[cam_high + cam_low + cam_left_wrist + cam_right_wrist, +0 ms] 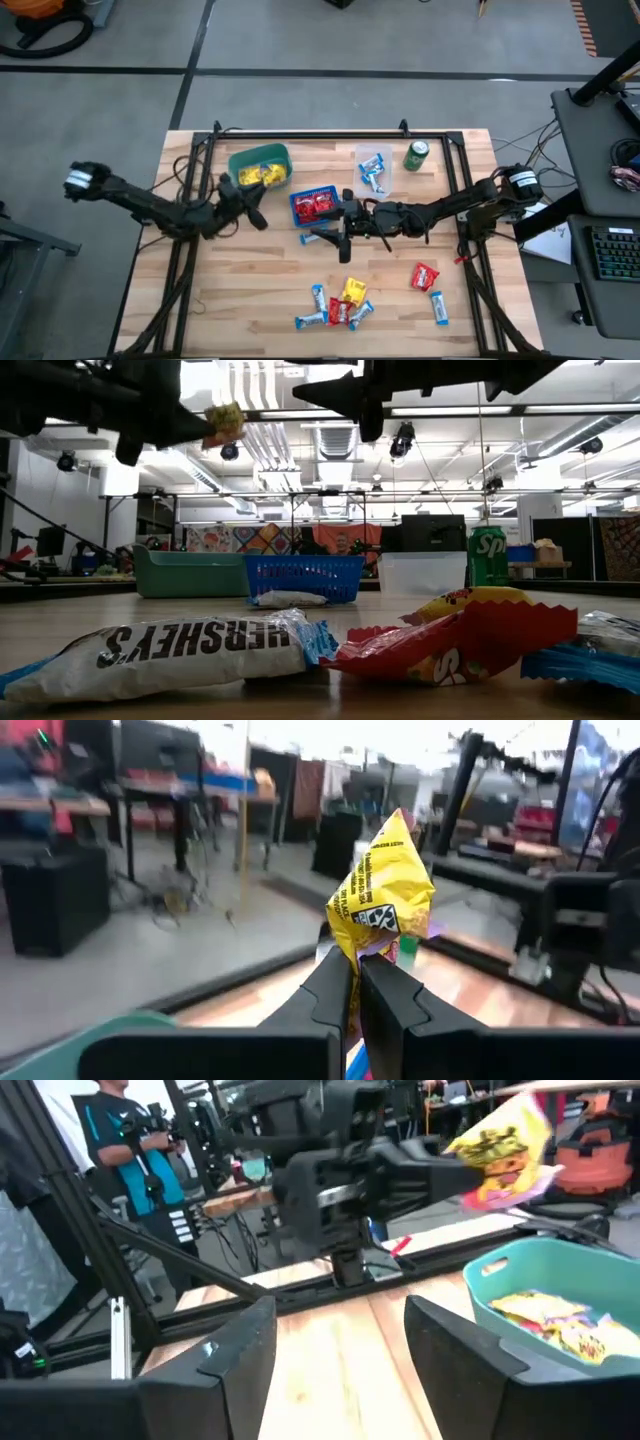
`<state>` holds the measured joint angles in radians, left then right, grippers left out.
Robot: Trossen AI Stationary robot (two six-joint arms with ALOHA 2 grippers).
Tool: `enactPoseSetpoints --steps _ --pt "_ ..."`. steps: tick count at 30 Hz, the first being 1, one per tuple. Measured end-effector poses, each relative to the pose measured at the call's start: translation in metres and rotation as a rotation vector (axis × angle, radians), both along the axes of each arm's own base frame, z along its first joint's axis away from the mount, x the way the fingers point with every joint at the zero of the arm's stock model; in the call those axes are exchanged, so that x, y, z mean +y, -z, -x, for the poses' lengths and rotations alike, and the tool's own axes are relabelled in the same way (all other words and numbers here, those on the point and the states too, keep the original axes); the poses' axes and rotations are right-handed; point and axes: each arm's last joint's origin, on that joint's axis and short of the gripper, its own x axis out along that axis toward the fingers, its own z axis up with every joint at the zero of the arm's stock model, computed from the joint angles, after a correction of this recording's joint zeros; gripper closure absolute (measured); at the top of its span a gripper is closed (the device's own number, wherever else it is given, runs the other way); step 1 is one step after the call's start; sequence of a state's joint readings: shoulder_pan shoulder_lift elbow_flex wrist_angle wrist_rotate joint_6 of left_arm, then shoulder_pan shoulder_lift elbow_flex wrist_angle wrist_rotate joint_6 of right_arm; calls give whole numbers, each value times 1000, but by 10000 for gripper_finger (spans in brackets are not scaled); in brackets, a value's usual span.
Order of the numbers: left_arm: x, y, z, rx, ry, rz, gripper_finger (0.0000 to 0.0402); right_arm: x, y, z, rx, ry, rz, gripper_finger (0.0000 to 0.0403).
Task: Sort candy
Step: Put the sour patch candy into the blue green bin
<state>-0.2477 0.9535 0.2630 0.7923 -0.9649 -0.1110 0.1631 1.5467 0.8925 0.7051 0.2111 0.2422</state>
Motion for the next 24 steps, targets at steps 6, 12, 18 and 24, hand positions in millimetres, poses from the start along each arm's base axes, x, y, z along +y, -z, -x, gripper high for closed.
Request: enactPoseSetpoints --steps 6,12,18,24 --pt "56 13 19 168 12 254 402 -1 2 0 21 6 -6 195" --pt "109 25 52 222 73 563 401 -2 2 0 21 9 -6 195" --pt "140 32 76 153 64 693 401 -2 3 0 27 9 -14 195" --pt "144 37 76 180 78 717 401 -3 8 0 78 10 -8 195"
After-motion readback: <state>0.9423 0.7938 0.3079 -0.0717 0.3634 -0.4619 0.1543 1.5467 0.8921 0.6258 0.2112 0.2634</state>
